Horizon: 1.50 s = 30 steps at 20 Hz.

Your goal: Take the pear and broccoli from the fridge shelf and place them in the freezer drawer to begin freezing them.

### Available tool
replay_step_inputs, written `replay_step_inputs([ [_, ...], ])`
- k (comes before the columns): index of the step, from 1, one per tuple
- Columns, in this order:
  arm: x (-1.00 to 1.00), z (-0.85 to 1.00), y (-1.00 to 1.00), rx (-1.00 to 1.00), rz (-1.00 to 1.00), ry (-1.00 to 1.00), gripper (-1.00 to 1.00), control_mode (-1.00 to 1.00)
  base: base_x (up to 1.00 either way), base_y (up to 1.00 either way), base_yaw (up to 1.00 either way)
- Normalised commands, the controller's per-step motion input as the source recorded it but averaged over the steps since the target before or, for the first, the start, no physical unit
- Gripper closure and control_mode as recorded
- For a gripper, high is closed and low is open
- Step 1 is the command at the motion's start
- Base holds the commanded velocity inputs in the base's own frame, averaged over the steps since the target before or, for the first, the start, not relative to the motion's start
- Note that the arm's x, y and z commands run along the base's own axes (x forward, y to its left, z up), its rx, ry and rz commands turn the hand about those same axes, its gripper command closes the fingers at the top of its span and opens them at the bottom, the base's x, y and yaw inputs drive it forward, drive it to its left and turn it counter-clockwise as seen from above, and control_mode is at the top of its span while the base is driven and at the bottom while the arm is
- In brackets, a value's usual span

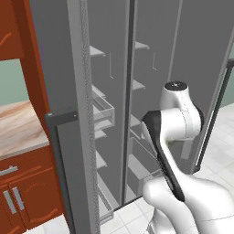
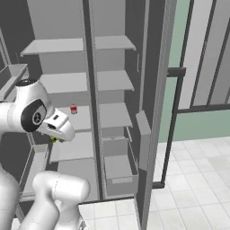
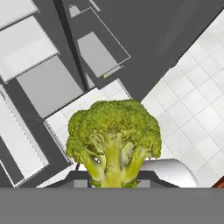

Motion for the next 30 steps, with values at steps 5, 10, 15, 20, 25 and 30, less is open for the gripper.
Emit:
replay_step_inputs([
  [5, 0.82, -0.52, -0.11, 0.03, -0.04, 0.22, 1.0, -1.0, 0.0, 0.0, 0.0],
  [10, 0.22, -0.59, -0.47, 0.07, -0.08, 0.01, 1.0, -1.0, 0.0, 0.0, 0.0],
  [15, 0.51, -0.77, -0.17, 0.05, -0.03, 0.0, 1.0, -1.0, 0.0, 0.0, 0.0],
  [20, 0.64, -0.81, 0.0, 0.03, 0.0, 0.0, 1.0, -1.0, 0.0, 0.0, 0.0],
  [25, 0.6, -0.7, 0.0, 0.02, 0.0, 0.0, 1.0, -1.0, 0.0, 0.0, 0.0],
  [30, 0.51, -0.53, -0.03, 0.0, 0.0, 0.0, 1.0, -1.0, 0.0, 0.0, 0.0],
])
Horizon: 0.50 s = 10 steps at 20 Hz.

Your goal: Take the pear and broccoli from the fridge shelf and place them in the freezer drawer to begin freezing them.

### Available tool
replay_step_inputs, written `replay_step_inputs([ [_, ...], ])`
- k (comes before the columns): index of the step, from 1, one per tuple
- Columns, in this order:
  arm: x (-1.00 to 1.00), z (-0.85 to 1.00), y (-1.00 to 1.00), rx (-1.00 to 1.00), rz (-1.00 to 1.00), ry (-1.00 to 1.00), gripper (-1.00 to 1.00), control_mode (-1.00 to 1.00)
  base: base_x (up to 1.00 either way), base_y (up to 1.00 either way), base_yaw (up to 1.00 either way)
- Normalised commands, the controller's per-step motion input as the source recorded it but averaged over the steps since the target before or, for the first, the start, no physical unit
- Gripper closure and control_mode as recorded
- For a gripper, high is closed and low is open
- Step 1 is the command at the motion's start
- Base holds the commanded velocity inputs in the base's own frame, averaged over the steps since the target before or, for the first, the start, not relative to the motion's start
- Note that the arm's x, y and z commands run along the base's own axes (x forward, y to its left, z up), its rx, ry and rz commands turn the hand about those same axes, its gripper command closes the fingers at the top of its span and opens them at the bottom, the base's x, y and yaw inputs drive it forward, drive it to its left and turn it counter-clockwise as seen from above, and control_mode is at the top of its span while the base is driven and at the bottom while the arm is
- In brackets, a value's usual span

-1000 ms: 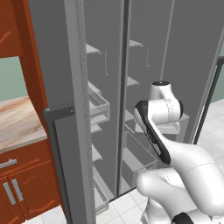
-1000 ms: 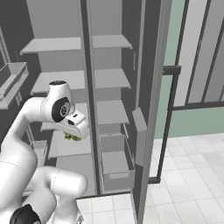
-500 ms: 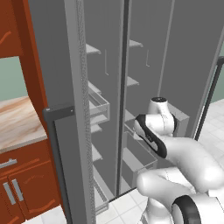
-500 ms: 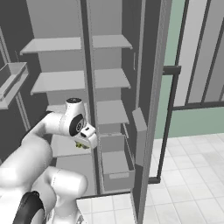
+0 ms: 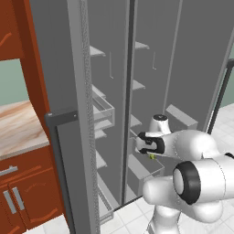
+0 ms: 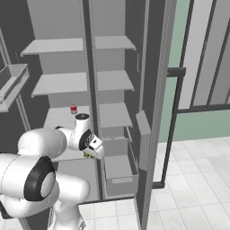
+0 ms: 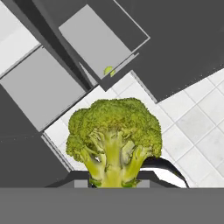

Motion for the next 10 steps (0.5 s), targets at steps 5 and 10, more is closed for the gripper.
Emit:
replay_step_inputs([
  [5, 0.42, -0.43, -0.18, 0.01, 0.0, 0.0, 1.0, -1.0, 0.0, 0.0, 0.0],
  [10, 0.58, -0.32, -0.27, 0.02, -0.02, 0.0, 1.0, -1.0, 0.0, 0.0, 0.0],
])
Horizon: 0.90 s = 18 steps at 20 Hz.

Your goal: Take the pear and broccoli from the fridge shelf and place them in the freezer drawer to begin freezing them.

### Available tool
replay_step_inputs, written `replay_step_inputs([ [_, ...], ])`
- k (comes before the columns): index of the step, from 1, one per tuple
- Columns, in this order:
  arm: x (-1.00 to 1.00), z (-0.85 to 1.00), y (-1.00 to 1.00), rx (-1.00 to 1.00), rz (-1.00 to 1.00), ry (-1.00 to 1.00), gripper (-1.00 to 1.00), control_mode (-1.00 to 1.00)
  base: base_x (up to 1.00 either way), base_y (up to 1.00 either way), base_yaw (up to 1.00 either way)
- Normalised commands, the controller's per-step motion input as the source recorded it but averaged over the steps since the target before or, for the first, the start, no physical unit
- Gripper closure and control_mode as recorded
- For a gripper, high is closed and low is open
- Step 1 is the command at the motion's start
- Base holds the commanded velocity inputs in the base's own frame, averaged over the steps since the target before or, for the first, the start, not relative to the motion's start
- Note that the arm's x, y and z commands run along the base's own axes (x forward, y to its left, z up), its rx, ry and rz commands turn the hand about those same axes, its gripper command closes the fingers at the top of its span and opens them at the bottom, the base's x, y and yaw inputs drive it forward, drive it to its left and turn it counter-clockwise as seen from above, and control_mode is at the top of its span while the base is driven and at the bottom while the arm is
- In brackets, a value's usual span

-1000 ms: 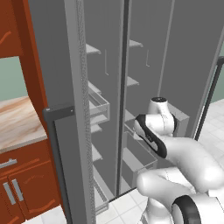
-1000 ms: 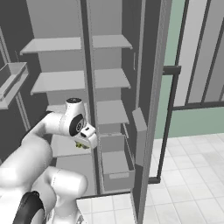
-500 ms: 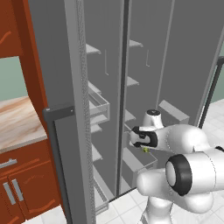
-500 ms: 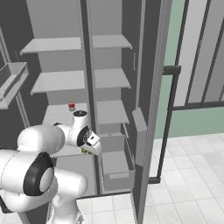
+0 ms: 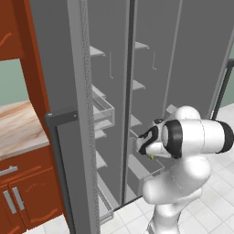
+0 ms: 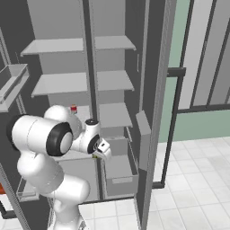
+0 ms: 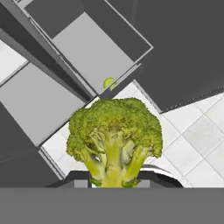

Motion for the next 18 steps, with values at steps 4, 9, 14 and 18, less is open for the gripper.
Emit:
replay_step_inputs([
  [4, 0.64, -0.38, -0.22, 0.02, 0.0, 0.0, 1.0, -1.0, 0.0, 0.0, 0.0],
  [9, 0.48, -0.4, -0.19, 0.03, 0.0, 0.01, 1.0, -1.0, 0.0, 0.0, 0.0],
  [14, 0.37, -0.49, -0.14, 0.03, 0.0, 0.01, 1.0, -1.0, 0.0, 0.0, 0.0],
  [18, 0.36, -0.53, -0.03, 0.01, 0.0, 0.0, 1.0, -1.0, 0.0, 0.0, 0.0],
])
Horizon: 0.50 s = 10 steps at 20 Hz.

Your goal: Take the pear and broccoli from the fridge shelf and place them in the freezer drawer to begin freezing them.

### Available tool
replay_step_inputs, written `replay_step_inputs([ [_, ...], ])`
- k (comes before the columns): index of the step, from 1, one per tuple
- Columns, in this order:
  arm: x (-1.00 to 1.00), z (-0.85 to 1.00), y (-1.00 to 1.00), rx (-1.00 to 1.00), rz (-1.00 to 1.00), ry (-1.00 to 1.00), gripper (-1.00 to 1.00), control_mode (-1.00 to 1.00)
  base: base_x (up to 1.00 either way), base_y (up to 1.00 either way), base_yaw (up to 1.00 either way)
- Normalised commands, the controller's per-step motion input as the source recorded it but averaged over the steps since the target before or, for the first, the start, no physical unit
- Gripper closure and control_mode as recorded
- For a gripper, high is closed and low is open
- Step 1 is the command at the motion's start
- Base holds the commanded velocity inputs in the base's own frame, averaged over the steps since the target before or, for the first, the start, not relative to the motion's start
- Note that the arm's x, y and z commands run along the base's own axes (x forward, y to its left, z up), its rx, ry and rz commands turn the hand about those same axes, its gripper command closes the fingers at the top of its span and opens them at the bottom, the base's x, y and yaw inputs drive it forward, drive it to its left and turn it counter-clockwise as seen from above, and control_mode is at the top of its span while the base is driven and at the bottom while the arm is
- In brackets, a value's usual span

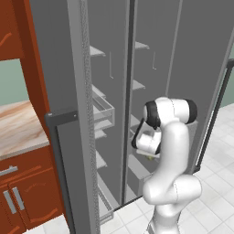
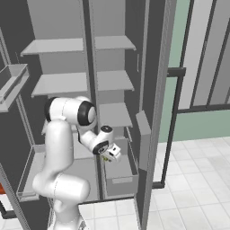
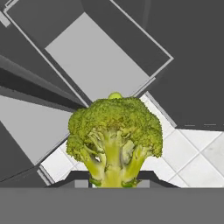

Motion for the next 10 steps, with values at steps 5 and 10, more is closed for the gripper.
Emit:
replay_step_inputs([
  [5, 0.22, -0.48, 0.0, 0.02, 0.0, 0.0, 1.0, -1.0, 0.0, 0.0, 0.0],
  [10, 0.06, -0.5, -0.05, 0.03, 0.0, 0.0, 1.0, -1.0, 0.0, 0.0, 0.0],
])
